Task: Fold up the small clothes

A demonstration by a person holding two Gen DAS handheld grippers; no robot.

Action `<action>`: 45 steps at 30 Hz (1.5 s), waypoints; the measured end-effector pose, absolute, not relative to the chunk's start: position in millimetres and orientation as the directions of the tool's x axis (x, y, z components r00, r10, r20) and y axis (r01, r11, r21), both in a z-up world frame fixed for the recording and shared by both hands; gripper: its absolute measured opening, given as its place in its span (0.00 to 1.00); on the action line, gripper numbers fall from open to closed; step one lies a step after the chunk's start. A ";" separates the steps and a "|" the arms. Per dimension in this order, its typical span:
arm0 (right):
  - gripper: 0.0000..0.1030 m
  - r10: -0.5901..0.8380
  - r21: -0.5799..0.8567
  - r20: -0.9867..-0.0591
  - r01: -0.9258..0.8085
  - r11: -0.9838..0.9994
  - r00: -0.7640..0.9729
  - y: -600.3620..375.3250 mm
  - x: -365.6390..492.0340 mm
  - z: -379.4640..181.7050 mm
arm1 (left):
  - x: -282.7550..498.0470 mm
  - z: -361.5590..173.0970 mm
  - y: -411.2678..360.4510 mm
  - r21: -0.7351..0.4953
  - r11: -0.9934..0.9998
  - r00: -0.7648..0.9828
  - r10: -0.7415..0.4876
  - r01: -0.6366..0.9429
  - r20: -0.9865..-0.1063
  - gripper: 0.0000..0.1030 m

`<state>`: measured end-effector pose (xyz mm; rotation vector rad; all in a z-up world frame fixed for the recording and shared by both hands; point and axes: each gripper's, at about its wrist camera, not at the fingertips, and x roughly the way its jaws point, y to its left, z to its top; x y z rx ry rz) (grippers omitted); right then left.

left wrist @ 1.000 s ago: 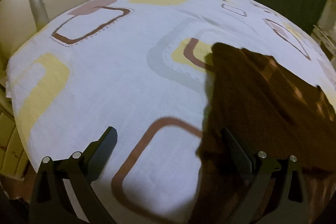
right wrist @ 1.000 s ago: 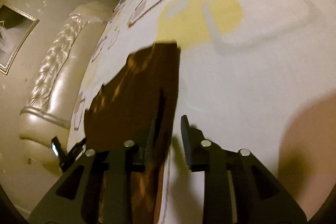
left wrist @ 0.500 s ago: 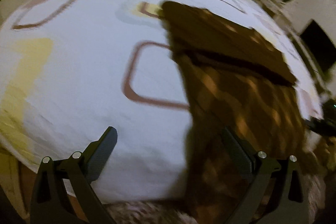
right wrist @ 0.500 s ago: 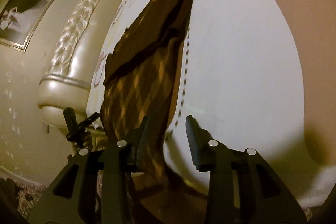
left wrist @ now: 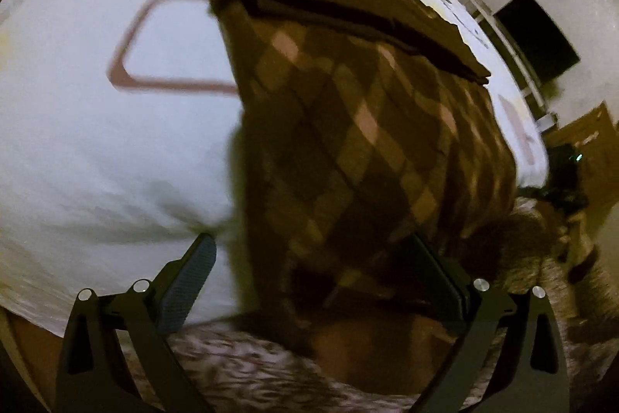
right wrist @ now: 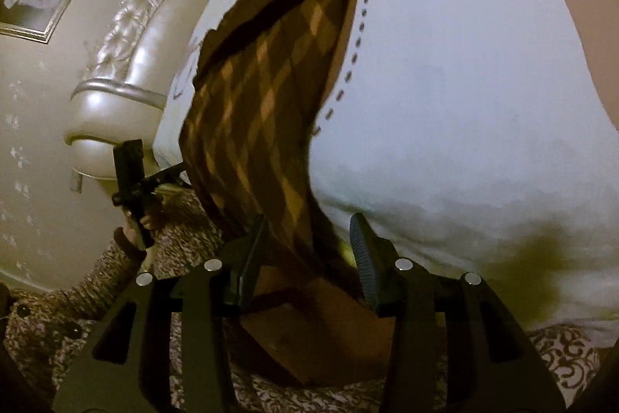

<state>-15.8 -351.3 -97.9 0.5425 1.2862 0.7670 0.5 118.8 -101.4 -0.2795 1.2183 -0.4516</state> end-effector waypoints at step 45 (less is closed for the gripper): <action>0.03 0.896 0.857 -0.433 -0.264 0.442 0.094 -315.1 -4.6 -78.9 | -8.0 -81.9 137.5 -0.573 0.812 0.310 -0.577 0.116 -0.755 0.05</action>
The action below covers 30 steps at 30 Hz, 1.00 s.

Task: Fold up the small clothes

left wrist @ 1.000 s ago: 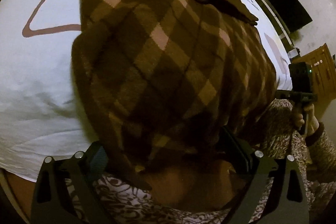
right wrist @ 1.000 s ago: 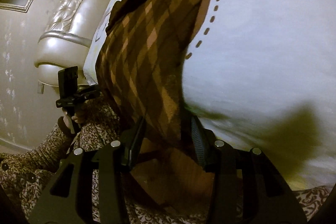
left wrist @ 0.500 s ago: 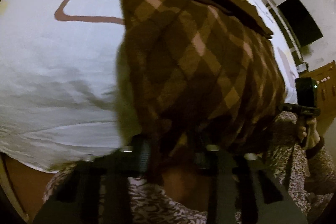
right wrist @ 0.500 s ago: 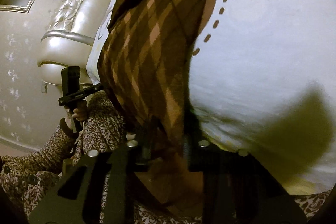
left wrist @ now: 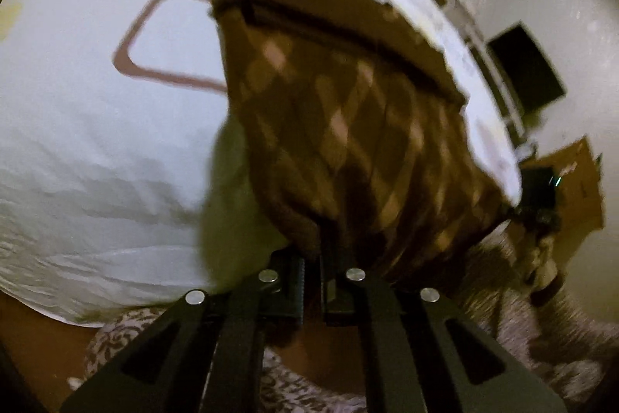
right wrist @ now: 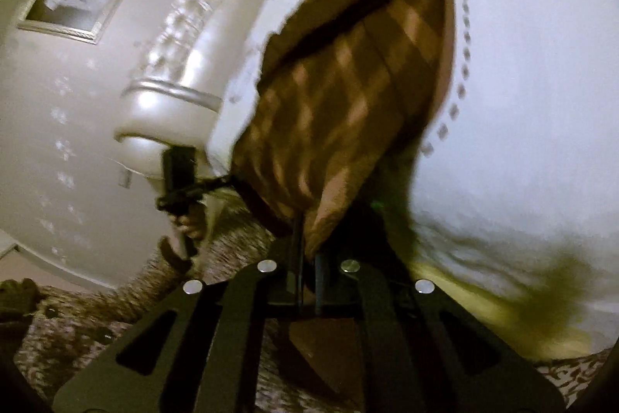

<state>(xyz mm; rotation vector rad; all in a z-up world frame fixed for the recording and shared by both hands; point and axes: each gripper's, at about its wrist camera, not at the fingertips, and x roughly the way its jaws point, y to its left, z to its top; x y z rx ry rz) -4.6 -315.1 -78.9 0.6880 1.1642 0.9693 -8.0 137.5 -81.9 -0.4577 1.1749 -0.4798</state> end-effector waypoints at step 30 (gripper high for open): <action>0.22 0.845 0.889 -0.416 -0.043 0.455 0.337 -353.5 81.6 -100.6 | 70.0 -75.5 180.3 -0.613 0.790 0.410 -0.559 -0.001 -0.721 0.07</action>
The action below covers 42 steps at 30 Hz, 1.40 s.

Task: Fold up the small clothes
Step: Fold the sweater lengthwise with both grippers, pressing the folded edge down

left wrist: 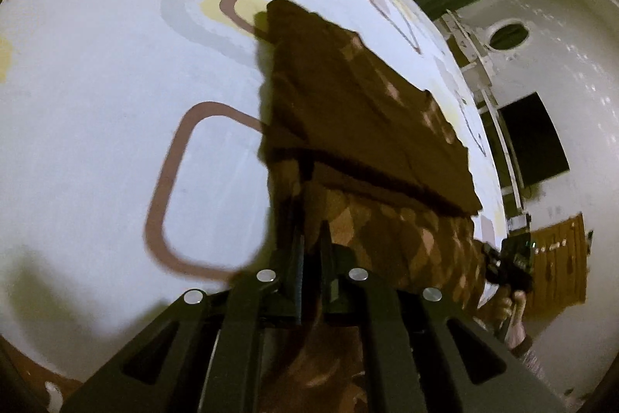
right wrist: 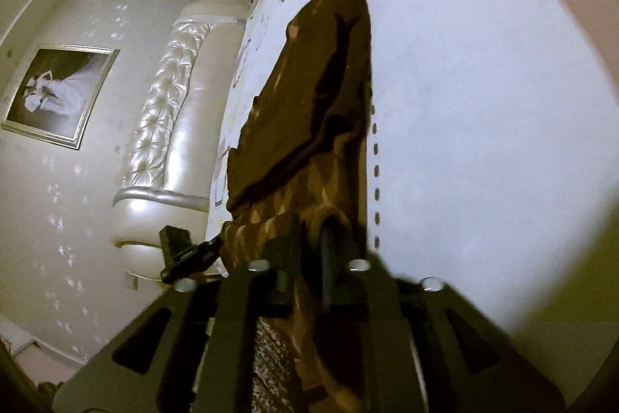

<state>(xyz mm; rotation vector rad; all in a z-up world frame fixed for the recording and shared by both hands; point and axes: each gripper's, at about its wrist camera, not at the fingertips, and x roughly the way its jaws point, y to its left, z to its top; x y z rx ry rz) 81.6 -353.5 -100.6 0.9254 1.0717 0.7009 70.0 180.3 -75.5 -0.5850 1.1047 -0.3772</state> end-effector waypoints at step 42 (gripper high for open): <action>0.43 0.878 0.872 -0.464 -0.115 0.476 0.119 -360.5 -0.1 -106.0 | -8.2 -111.6 140.4 -0.624 0.780 0.246 -0.614 0.044 -0.750 0.39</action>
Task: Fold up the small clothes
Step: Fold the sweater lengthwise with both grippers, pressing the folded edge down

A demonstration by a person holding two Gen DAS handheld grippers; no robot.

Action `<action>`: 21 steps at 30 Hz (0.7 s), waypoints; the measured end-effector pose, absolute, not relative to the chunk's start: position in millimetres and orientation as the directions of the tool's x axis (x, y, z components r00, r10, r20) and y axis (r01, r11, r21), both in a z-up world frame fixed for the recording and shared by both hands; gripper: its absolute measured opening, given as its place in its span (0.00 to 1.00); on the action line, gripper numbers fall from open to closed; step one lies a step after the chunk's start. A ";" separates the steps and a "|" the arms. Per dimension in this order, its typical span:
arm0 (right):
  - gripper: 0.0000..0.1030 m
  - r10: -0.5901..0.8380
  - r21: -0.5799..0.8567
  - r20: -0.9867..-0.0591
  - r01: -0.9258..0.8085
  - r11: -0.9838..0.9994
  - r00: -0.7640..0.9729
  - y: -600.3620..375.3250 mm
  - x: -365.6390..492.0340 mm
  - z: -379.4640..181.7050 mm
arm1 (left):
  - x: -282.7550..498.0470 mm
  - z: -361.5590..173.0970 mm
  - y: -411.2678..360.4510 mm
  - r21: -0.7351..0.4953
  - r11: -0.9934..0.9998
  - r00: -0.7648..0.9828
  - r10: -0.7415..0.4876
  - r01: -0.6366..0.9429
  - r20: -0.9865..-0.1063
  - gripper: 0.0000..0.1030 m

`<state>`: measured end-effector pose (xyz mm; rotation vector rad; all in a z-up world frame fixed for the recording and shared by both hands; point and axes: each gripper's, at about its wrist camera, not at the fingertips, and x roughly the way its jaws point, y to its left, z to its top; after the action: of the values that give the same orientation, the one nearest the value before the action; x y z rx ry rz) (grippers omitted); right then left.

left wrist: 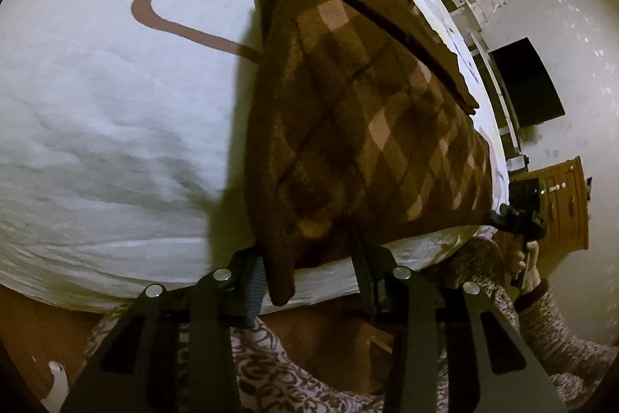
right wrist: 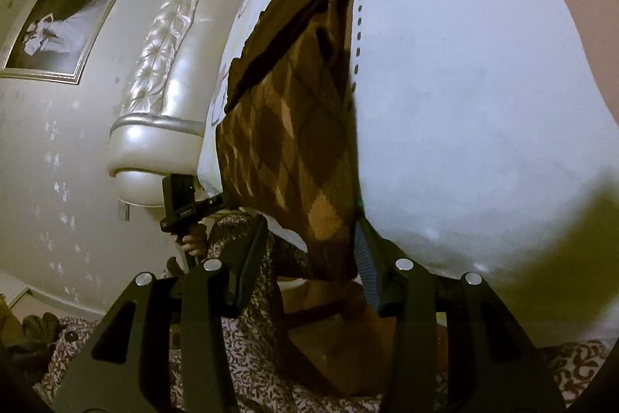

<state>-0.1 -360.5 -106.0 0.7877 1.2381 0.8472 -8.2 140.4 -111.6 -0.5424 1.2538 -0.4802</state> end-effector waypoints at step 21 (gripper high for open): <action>0.05 0.911 0.891 -0.385 -0.199 0.408 0.145 -348.4 -16.6 -69.8 | -29.1 -64.1 152.6 -0.750 0.648 0.344 -0.739 0.132 -0.579 0.04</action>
<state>-16.6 -348.4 -69.8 0.7939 1.1401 0.9346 -29.1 152.7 -64.1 -0.6662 1.0788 -0.6236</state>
